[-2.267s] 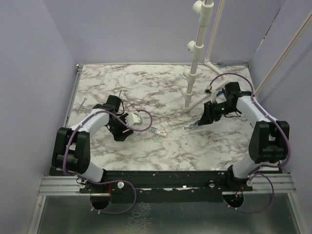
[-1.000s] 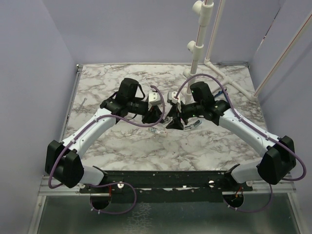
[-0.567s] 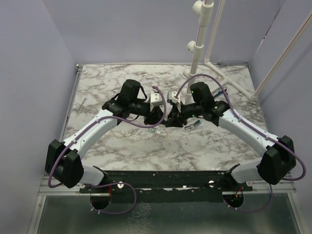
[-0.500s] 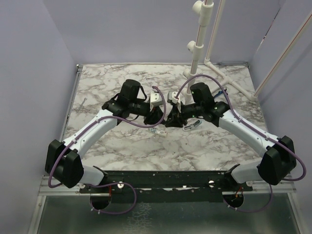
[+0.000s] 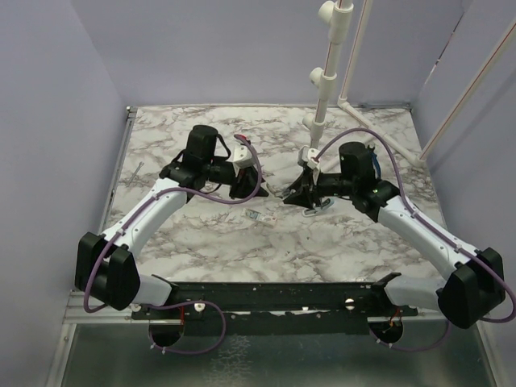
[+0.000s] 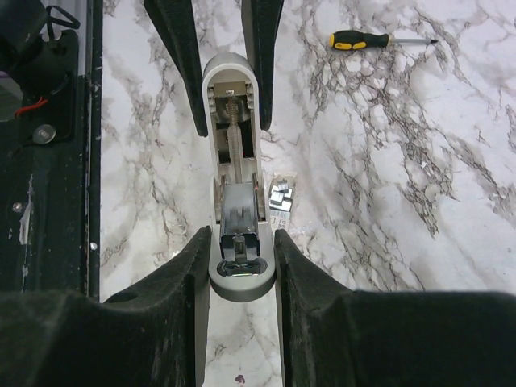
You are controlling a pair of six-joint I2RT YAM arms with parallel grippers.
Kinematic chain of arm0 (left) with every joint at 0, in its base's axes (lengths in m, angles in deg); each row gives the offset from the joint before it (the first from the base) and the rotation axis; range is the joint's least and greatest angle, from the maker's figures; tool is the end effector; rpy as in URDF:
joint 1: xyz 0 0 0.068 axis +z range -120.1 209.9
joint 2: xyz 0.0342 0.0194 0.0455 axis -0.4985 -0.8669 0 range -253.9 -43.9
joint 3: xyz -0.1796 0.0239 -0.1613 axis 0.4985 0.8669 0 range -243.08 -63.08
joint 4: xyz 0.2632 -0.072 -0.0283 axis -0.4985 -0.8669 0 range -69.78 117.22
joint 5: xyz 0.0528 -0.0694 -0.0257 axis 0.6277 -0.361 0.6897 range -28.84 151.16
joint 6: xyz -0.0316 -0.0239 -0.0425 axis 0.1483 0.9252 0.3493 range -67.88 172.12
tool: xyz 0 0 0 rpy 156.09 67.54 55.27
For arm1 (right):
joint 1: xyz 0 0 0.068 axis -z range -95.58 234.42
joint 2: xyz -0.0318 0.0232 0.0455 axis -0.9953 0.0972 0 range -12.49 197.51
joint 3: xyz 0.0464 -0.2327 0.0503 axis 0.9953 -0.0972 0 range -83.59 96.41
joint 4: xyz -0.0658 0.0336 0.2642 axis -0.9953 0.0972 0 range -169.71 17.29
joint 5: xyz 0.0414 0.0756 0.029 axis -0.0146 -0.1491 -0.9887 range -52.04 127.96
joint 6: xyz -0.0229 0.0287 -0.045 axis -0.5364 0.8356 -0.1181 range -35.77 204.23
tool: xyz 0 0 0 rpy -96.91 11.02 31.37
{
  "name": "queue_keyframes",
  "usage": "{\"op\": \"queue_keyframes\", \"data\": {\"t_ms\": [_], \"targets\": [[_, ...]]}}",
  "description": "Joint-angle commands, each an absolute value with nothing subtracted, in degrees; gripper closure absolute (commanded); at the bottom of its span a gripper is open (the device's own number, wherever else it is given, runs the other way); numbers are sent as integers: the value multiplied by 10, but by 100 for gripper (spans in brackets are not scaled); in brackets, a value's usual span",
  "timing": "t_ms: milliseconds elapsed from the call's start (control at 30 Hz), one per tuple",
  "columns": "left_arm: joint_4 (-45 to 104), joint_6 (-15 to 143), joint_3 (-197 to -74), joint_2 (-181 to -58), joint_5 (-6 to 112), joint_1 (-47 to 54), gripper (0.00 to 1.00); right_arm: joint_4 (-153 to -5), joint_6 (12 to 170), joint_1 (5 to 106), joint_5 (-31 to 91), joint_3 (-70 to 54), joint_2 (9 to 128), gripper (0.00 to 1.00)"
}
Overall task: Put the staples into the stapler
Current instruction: Open the stapler at the center of the board.
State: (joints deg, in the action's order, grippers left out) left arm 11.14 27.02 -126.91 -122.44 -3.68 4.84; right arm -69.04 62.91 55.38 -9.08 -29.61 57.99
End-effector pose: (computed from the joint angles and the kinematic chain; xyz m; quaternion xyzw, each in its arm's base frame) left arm 0.2721 -0.1688 0.2868 0.5510 0.5525 -0.4660 0.4172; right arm 0.2461 0.1715 0.2700 -0.5212 0.6197 0.3720 0.4539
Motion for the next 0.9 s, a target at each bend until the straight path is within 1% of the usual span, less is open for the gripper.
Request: {"op": "queue_keyframes", "data": {"t_ms": [0, 233, 533, 567, 633, 700, 767, 867], "targets": [[119, 259, -1254, -1215, -60, 72, 100, -699, 639, 570, -93, -318, 560, 99], [120, 226, -1211, -1213, -42, 75, 100, -704, 650, 584, -117, -316, 555, 99], [121, 220, -1198, -1214, -48, 75, 100, -715, 637, 586, -117, -333, 560, 99], [120, 221, -1197, -1213, -47, 75, 94, -713, 634, 585, -112, -333, 562, 99], [120, 220, -1197, -1208, -42, 75, 74, -712, 629, 586, -103, -336, 565, 100], [120, 218, -1200, -1205, -36, 75, 57, -715, 627, 585, -99, -342, 568, 99], [121, 217, -1206, -1203, -29, 73, 45, -716, 625, 584, -98, -344, 570, 99], [121, 218, -1217, -1206, -17, 65, 33, -715, 624, 583, -102, -341, 574, 99]]}}
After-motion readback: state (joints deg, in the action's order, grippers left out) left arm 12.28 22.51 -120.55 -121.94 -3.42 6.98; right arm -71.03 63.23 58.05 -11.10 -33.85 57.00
